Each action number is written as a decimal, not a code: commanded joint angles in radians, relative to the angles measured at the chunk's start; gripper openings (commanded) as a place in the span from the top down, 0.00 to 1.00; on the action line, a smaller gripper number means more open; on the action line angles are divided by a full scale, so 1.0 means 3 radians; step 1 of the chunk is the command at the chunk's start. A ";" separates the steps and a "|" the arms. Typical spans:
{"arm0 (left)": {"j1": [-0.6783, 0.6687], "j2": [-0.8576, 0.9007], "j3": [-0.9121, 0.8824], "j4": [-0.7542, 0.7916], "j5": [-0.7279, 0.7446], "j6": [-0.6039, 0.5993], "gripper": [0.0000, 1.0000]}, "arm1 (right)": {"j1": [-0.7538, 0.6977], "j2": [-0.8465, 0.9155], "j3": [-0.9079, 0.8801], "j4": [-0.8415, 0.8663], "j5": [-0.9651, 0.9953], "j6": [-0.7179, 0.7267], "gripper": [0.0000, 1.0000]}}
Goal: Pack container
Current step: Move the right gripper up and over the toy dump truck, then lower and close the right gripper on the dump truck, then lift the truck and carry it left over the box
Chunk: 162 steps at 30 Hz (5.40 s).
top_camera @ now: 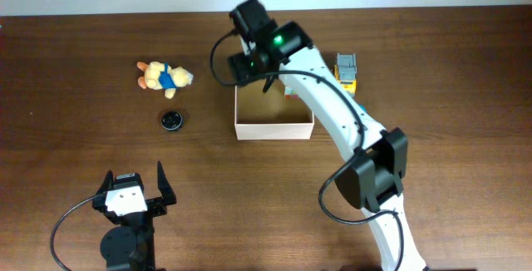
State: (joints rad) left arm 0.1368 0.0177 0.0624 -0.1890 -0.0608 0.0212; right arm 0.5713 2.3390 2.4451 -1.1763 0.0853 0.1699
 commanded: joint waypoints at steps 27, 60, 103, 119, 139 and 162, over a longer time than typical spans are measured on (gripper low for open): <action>-0.0013 0.0003 -0.0024 0.0020 -0.0036 -0.0020 0.01 | -0.1589 0.0031 -0.0273 -0.0235 -0.0198 -0.0080 0.05; -0.0013 0.0003 -0.0024 0.0020 -0.0036 -0.0020 0.01 | -0.1378 0.0083 -0.0843 0.0421 -0.0261 -0.0179 0.14; -0.0013 0.0003 -0.0024 0.0020 -0.0036 -0.0020 0.01 | -0.1387 0.0083 -0.1246 0.0573 0.0112 0.0160 0.45; -0.0013 0.0001 -0.0024 0.0020 -0.0036 -0.0020 0.01 | -0.1387 0.0108 -0.1270 0.0721 0.0144 0.0159 0.53; -0.0013 0.0003 -0.0024 0.0020 -0.0036 -0.0020 0.01 | -0.1387 0.0186 -0.1269 0.0715 0.0144 0.0158 0.66; -0.0013 0.0001 -0.0024 0.0022 -0.0036 -0.0020 0.01 | -0.1386 0.0140 -0.0549 0.0549 0.0196 0.0057 0.66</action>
State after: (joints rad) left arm 0.1364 0.0177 0.0624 -0.1890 -0.0608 0.0212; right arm 0.1596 2.3917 2.2124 -1.0016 0.1196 0.1967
